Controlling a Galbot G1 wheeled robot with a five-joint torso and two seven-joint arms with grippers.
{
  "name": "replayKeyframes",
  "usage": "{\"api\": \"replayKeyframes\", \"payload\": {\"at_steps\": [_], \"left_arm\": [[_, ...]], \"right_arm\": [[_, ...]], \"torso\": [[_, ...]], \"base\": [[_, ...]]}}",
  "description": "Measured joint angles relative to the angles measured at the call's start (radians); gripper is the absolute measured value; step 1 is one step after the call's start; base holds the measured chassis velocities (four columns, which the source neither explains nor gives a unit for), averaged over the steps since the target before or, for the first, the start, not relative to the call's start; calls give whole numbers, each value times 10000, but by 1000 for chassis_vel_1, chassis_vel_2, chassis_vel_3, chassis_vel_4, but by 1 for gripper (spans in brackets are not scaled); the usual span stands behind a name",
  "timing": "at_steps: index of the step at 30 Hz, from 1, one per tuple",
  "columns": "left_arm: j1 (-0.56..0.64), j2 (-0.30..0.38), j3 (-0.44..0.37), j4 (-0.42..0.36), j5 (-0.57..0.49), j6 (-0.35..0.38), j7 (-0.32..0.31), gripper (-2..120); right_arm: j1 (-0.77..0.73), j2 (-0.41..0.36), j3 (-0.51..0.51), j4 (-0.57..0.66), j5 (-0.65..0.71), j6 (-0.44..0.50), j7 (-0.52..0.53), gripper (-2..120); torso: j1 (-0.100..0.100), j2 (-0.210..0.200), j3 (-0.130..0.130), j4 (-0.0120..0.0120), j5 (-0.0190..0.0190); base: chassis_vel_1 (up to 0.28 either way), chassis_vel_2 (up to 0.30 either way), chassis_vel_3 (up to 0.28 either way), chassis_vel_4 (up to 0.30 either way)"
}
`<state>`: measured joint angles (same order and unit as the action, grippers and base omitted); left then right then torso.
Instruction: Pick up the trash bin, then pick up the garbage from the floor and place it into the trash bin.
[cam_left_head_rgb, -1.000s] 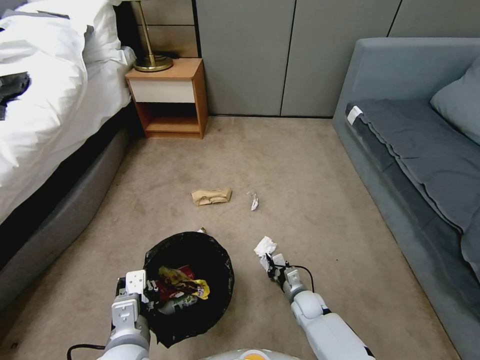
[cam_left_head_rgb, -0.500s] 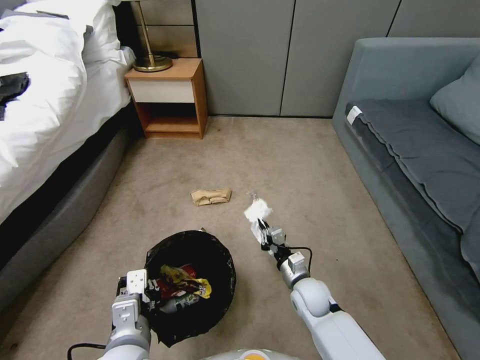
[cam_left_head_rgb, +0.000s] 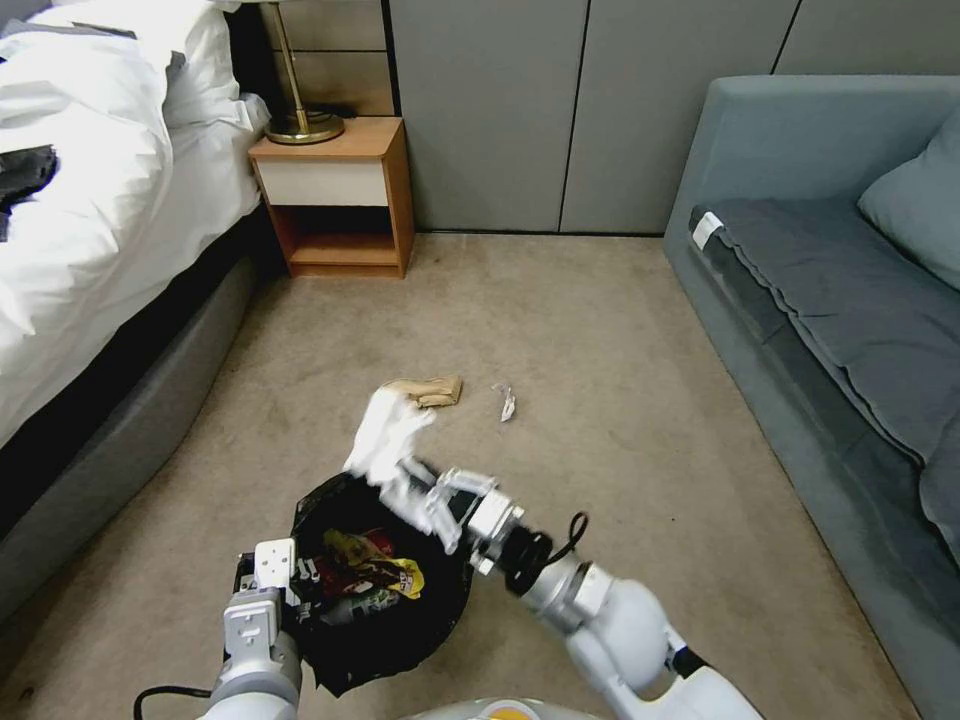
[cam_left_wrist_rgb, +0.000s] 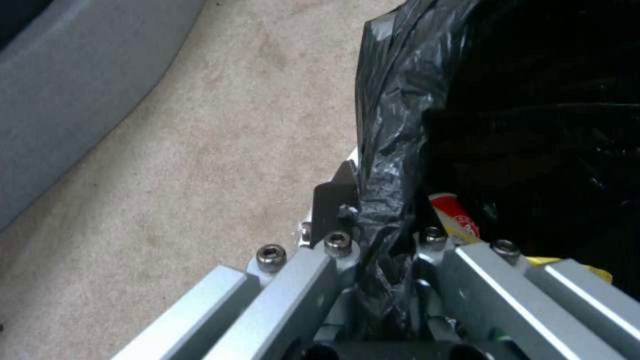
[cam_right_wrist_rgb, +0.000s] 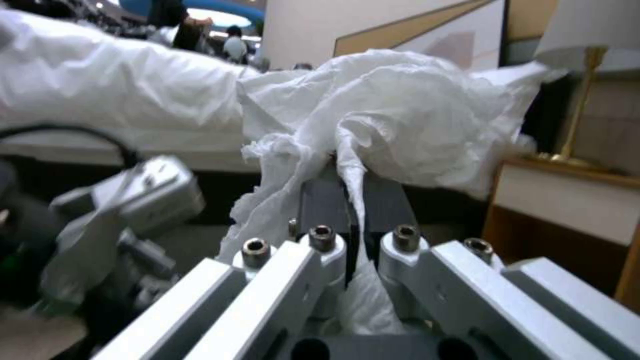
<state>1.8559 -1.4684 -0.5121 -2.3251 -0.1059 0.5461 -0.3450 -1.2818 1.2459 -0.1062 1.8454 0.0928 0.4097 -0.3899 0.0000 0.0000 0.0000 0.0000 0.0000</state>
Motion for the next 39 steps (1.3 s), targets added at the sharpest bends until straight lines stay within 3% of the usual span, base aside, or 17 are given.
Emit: {"api": "replayKeyframes", "payload": {"at_steps": [16,23,28,30,39], "left_arm": [[10,-59,63,-55,11,-30,3,0],[12,-67,98,-71,22,-32,8,0],[24,-68,102,-80,29,-32,11,0],[17,-68,112,-82,39,-31,15,0],[43,-81,139,-86,112,-38,44,0]], "right_arm": [[113,212,-345,-1660,-353,-21,321,3],[124,243,-319,-1690,-362,-77,354,32],[97,190,-267,-1622,-364,-94,383,45],[73,151,-244,-1547,-364,-132,453,57],[-51,87,-164,-1413,-443,-131,560,87]], "torso": [[0,-1,0,0,0],[0,-1,0,0,0],[0,-1,0,0,0],[0,0,0,0,0],[0,-1,0,0,0]], "base": [[0,0,0,0],[0,0,0,0],[0,0,0,0],[0,0,0,0],[0,0,0,0]]}}
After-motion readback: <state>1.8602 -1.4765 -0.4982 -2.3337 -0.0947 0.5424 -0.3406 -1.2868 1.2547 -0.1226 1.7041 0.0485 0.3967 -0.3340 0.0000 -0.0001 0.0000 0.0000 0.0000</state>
